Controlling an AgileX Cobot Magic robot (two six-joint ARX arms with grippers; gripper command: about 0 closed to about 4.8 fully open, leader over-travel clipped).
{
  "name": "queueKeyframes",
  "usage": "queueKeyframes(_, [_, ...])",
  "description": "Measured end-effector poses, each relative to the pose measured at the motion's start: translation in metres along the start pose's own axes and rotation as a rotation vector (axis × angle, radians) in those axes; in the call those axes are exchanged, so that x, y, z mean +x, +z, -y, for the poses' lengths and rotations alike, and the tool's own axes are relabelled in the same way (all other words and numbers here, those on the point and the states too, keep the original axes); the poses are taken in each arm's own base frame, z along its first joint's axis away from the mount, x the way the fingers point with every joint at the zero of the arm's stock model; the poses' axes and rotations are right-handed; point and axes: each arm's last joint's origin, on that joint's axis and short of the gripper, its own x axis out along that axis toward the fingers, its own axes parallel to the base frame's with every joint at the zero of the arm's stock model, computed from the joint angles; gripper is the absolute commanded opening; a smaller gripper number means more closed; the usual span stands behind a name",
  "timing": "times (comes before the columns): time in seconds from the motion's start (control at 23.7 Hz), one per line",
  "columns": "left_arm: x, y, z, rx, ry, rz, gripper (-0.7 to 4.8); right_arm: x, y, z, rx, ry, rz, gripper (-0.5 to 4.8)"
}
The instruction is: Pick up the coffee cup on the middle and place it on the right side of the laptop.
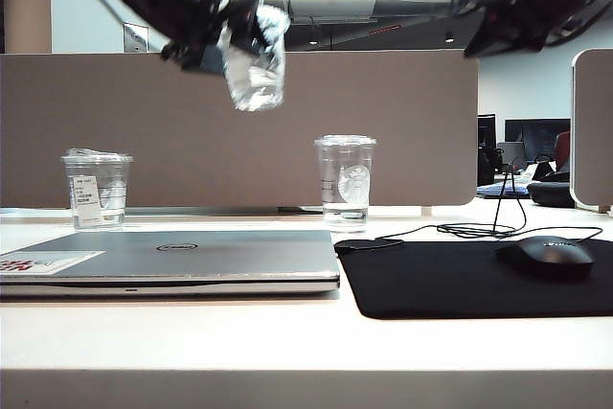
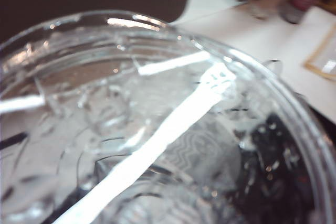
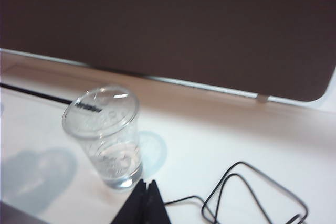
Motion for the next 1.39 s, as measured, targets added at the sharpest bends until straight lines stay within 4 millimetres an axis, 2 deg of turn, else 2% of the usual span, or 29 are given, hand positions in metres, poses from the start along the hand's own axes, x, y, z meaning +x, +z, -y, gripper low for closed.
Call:
queueKeyframes(0.13, [0.0, 0.01, 0.038, 0.033, -0.134, 0.012, 2.72, -0.015, 0.013, 0.001, -0.006, -0.018, 0.031, -0.05])
queueKeyframes(0.25, [0.008, 0.01, 0.068, 0.057, -0.206, 0.003, 2.72, -0.023, 0.017, 0.001, -0.004, -0.024, 0.028, -0.05])
queueKeyframes(0.46, [0.024, -0.004, 0.118, 0.108, -0.224, -0.025, 2.71, -0.037, 0.024, 0.0, 0.002, -0.034, 0.016, -0.05])
queueKeyframes(0.59, [0.038, -0.02, 0.137, 0.116, -0.214, -0.031, 2.71, -0.044, 0.028, -0.001, 0.002, -0.039, 0.018, -0.05])
queueKeyframes(0.72, [0.057, -0.038, 0.144, 0.088, -0.199, -0.036, 2.68, -0.048, 0.029, -0.002, 0.006, -0.039, 0.006, -0.05])
queueKeyframes(0.84, [0.087, -0.069, 0.149, 0.064, -0.136, -0.077, 2.66, -0.052, 0.028, -0.003, 0.014, -0.048, -0.022, -0.05])
queueKeyframes(0.93, [0.103, -0.087, 0.147, 0.02, -0.132, -0.111, 2.38, -0.055, 0.029, -0.004, 0.014, -0.067, -0.021, -0.05])
queueKeyframes(1.1, [0.127, -0.122, 0.139, -0.066, -0.057, -0.173, 2.39, -0.055, 0.028, -0.003, 0.018, -0.085, -0.035, -0.05])
queueKeyframes(1.39, [0.134, -0.128, 0.139, -0.074, -0.053, -0.146, 2.52, -0.055, 0.028, -0.003, -0.002, -0.088, -0.035, -0.05])
